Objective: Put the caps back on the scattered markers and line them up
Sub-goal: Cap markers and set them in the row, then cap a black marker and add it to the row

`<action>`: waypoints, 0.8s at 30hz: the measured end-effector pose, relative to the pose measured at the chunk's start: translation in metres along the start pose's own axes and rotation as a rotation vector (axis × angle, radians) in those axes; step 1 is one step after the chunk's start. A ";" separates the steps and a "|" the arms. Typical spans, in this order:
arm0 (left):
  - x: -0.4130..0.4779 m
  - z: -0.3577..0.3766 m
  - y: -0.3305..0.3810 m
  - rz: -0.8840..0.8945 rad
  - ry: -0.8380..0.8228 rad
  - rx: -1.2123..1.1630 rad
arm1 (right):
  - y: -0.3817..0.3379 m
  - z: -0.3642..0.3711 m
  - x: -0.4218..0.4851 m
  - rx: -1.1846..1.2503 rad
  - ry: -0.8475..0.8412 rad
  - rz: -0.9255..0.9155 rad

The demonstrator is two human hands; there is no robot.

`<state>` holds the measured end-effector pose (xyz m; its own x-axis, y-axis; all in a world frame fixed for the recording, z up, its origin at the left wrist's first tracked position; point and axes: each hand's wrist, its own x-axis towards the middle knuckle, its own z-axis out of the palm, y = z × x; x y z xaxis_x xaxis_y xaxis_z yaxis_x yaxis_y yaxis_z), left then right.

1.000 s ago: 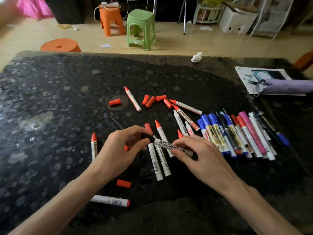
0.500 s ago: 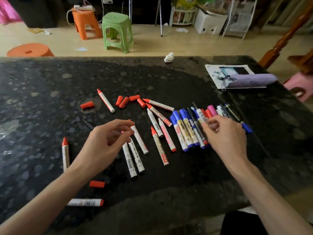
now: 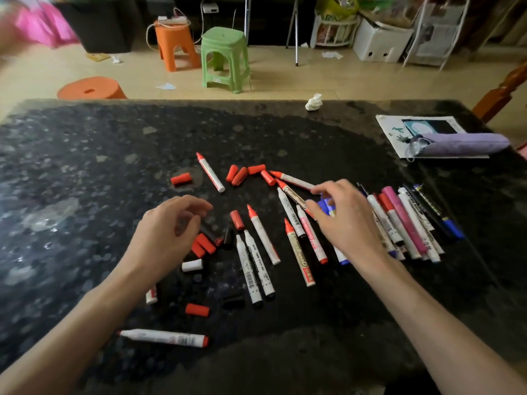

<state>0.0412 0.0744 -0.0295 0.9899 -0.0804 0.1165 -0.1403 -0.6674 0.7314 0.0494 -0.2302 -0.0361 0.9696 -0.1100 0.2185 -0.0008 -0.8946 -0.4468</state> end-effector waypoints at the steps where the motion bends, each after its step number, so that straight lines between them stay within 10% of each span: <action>1: 0.001 -0.003 -0.002 0.024 0.001 0.041 | -0.010 0.008 0.003 0.055 -0.029 -0.038; 24: -0.001 0.009 -0.032 -0.008 -0.174 0.517 | -0.102 0.111 0.087 -0.095 -0.112 -0.182</action>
<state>0.0452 0.0893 -0.0593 0.9856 -0.1657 -0.0329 -0.1483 -0.9421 0.3008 0.1607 -0.1009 -0.0677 0.9769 0.1009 0.1882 0.1587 -0.9327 -0.3239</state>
